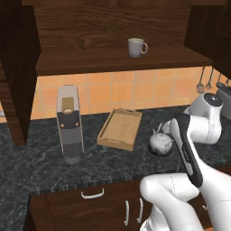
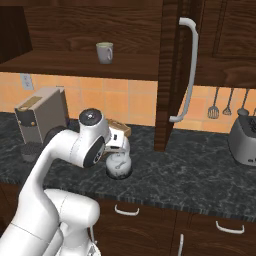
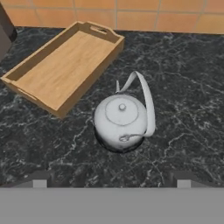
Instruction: Pick the kettle from the counter and place it on the tray. Then pick the mug from the cabinet and place it on the tray. Then close the cabinet doors.
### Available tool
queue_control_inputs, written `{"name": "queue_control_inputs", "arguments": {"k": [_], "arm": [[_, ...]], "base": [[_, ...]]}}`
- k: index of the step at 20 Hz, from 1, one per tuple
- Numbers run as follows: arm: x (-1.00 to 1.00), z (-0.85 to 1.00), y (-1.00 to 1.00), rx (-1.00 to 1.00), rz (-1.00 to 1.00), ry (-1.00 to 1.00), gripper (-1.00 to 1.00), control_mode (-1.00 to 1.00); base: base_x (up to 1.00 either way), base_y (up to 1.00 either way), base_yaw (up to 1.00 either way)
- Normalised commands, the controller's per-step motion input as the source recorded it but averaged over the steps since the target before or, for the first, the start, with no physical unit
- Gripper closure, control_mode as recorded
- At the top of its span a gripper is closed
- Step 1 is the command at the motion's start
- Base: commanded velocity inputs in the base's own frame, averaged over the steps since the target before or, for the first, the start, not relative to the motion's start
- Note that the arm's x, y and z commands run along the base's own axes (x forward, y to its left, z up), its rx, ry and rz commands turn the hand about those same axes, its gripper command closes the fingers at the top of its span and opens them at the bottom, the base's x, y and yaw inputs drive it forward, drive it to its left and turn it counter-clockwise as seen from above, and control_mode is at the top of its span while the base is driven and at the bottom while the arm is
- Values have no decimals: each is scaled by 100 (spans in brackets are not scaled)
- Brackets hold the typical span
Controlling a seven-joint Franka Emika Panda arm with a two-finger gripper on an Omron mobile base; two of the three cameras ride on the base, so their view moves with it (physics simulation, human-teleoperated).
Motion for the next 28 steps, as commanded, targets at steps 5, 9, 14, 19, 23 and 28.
{"name": "queue_control_inputs", "arguments": {"k": [5, 9, 14, 19, 23, 28], "arm": [[36, -9, -18, -5, 3, 3, -100, -100], [44, -10, -21, -4, 1, 17, -100, -100], [43, -13, -16, 0, 0, 15, -100, -100], [12, -41, -5, 0, 0, -5, -100, -100], [33, -37, -9, 0, 0, 0, -100, -100], [38, -21, -7, 0, 2, 0, -100, -100]], "base": [[0, 0, 0], [0, 0, 0], [0, 0, 0], [0, 0, 0], [0, 0, 0], [0, 0, 0]]}}
